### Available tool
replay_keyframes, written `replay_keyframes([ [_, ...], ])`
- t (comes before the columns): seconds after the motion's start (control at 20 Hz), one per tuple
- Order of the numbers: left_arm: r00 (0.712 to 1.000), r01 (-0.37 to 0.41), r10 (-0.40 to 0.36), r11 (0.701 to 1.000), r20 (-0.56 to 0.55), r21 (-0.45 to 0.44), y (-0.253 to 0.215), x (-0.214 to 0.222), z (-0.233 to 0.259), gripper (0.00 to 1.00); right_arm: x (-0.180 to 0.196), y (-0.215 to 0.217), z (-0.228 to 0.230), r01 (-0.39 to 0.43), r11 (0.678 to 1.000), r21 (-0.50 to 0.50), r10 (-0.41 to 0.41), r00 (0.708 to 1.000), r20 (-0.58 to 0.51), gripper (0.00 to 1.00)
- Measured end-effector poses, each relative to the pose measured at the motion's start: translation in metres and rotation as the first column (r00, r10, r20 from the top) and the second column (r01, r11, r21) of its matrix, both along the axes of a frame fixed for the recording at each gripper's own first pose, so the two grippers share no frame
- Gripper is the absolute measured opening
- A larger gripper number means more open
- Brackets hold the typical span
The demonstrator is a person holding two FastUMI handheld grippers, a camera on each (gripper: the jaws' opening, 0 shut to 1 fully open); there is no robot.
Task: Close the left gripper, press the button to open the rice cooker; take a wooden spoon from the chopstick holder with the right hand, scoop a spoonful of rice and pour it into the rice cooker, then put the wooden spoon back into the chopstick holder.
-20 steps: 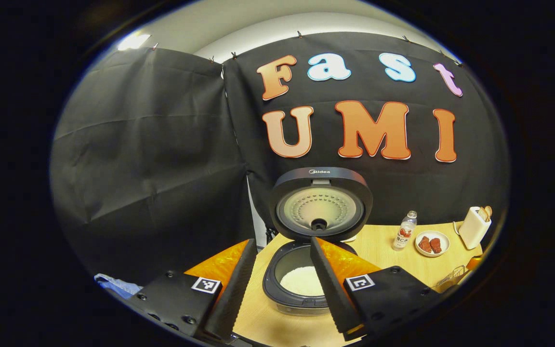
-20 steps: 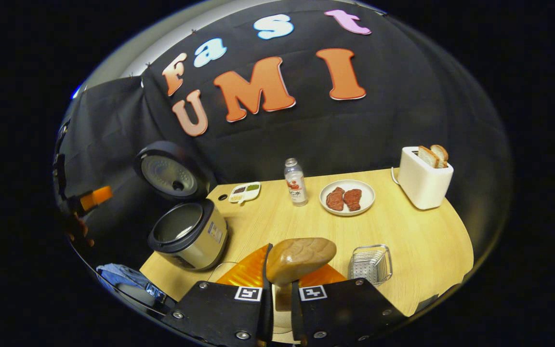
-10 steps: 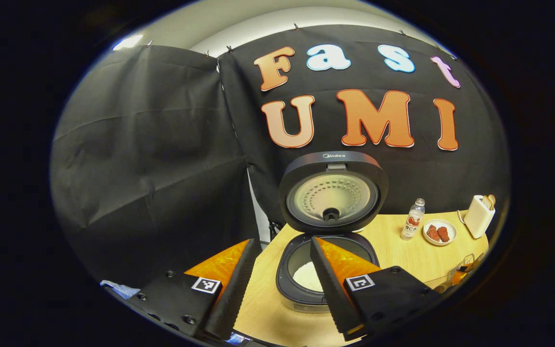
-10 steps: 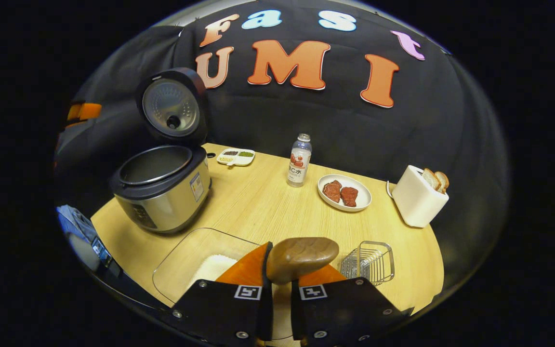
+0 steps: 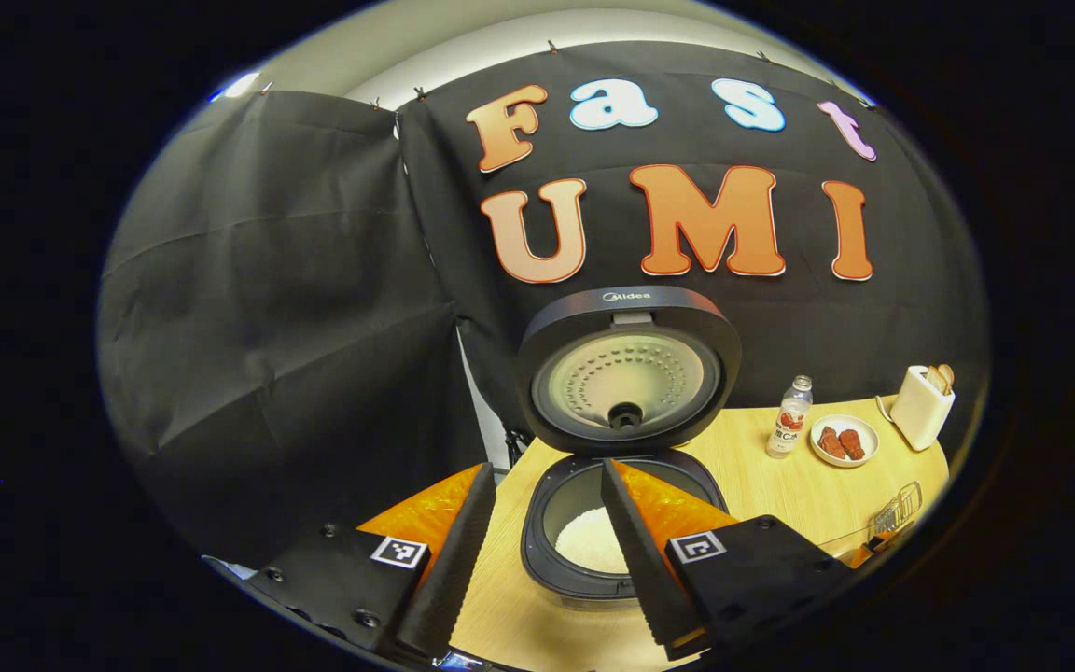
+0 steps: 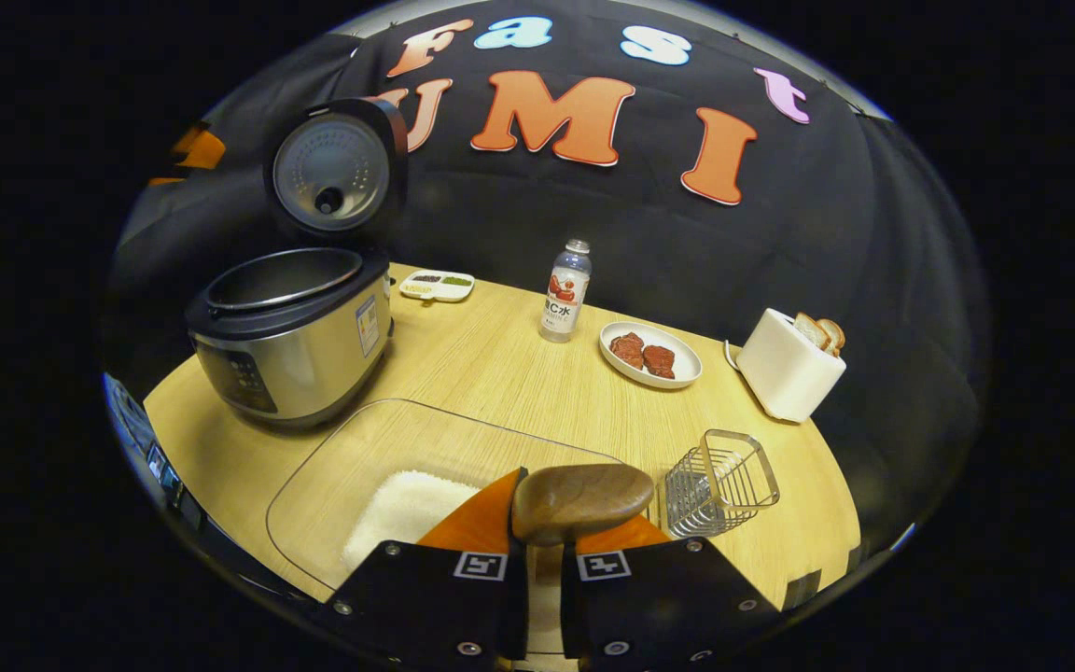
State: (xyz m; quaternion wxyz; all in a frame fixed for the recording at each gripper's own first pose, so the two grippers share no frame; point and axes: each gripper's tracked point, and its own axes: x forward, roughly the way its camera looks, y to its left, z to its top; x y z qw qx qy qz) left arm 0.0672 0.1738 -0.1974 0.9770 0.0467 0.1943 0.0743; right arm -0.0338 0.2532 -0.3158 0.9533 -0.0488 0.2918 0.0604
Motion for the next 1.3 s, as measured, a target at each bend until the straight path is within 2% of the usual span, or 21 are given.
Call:
replay_keyframes([
  [0.15, 1.0, 0.016, -0.016, 1.0, -0.003, 0.01, -0.002, 0.002, 0.0, 0.8, 0.007, 0.011, -0.001, 0.032, 0.995, 0.097, -0.031, 0.999, -0.012, 0.16],
  [0.25, 1.0, 0.017, -0.017, 1.0, 0.0, 0.017, -0.001, 0.003, 0.002, 0.8, 0.011, 0.021, -0.001, 0.042, 0.985, 0.169, -0.035, 0.999, -0.039, 0.13],
  [0.65, 1.0, 0.012, -0.012, 0.998, -0.001, 0.056, 0.009, 0.009, 0.002, 0.8, 0.02, 0.059, -0.001, 0.092, 0.917, 0.389, -0.044, 0.991, -0.13, 0.13],
  [0.95, 1.0, 0.008, -0.008, 0.997, -0.005, 0.072, 0.014, 0.013, -0.001, 0.8, 0.023, 0.063, -0.007, 0.188, 0.829, 0.527, -0.084, 0.973, -0.214, 0.13],
  [1.15, 1.0, 0.02, -0.02, 0.997, 0.001, 0.077, 0.012, 0.017, -0.003, 0.8, 0.024, 0.059, -0.014, 0.268, 0.74, 0.617, -0.115, 0.954, -0.277, 0.13],
  [1.3, 1.0, 0.031, -0.031, 0.997, 0.001, 0.066, 0.006, 0.02, -0.005, 0.8, 0.021, 0.06, -0.019, 0.308, 0.674, 0.672, -0.107, 0.94, -0.324, 0.13],
])
